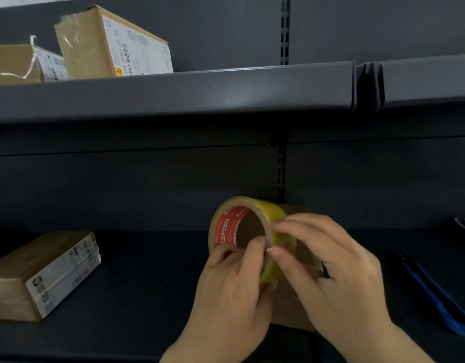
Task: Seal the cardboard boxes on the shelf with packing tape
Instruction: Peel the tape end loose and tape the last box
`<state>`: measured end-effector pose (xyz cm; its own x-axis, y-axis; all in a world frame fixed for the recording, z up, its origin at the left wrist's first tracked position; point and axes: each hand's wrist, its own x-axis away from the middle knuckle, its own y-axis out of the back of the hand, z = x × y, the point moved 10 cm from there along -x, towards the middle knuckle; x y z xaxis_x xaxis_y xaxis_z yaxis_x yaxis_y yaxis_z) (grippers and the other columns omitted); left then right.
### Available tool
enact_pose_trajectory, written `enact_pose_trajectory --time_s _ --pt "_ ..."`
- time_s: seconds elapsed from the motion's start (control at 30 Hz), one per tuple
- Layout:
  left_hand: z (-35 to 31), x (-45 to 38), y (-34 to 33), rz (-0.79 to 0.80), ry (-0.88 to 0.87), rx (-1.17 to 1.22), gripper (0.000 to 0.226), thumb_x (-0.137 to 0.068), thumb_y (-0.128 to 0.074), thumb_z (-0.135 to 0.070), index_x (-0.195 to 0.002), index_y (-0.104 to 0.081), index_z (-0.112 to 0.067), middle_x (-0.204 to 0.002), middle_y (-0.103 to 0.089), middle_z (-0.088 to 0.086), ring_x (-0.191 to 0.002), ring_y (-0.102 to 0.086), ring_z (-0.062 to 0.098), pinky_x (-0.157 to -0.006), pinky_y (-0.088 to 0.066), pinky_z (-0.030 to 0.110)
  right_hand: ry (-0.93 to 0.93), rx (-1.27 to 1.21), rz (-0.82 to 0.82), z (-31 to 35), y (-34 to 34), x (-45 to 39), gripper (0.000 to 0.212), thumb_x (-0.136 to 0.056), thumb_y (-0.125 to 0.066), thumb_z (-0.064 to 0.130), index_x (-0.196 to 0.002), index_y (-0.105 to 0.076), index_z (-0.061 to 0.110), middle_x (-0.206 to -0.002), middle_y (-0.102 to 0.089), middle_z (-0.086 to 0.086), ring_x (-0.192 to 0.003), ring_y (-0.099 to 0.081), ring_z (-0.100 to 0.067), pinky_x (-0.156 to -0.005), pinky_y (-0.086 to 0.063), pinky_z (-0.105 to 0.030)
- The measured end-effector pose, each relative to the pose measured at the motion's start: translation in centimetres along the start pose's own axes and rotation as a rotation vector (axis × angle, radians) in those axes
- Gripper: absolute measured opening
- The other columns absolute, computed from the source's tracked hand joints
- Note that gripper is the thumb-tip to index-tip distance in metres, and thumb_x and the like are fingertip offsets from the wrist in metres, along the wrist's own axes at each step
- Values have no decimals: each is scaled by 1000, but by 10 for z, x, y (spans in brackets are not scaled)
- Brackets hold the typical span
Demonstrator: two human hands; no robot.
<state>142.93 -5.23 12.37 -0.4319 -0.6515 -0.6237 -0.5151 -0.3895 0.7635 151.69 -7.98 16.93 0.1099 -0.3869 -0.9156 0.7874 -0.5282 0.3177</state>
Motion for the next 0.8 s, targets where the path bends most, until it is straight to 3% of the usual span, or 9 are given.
enact_pose_trajectory --time_s 0.1,0.27,0.33,0.47,0.57,0.8 --pt "-1 2 -1 -5 0 3 55 -68 -62 -22 -116 -37 -21 -87 -71 -10 -78 -64 1 -94 -25 14 17 -16 -24 1 4 0 22 -81 -57 31 -99 -61 21 -96 -58 10 -95 -54 1 -86 -43 -7" --pt "3 2 2 9 1 -57 54 -67 -64 -20 -115 -39 -21 -83 -71 -8 -76 -66 5 -90 -29 17 23 -72 22 1 -1 -1 12 -81 -58 28 -80 -64 18 -77 -58 12 -78 -55 1 -70 -47 -10" --pt "3 0 3 10 3 -59 55 -67 -64 -19 -115 -38 -23 -83 -71 -9 -77 -66 4 -91 -32 15 26 -70 3 0 0 -1 11 -82 -56 28 -86 -62 20 -81 -57 13 -80 -55 2 -71 -46 -8" --pt "3 1 3 13 -9 -44 56 -69 -66 -18 -116 -37 -23 -87 -71 -10 -81 -65 1 -91 -34 19 12 -69 -29 -3 0 -1 26 -82 -57 30 -106 -57 20 -102 -59 8 -101 -54 0 -88 -45 -13" --pt "4 4 0 12 0 -21 58 -67 -65 -19 -117 -36 -22 -86 -71 -9 -80 -66 2 -91 -33 13 25 -83 -50 -1 1 2 21 -81 -58 31 -99 -60 21 -96 -60 11 -96 -56 1 -85 -46 -11" --pt "9 4 -2 21 21 -21 55 -69 -62 -23 -117 -35 -24 -85 -71 -10 -78 -66 2 -91 -34 19 5 -72 28 -5 -7 -2 12 -80 -59 33 -84 -63 22 -81 -58 16 -82 -56 2 -73 -47 -12"
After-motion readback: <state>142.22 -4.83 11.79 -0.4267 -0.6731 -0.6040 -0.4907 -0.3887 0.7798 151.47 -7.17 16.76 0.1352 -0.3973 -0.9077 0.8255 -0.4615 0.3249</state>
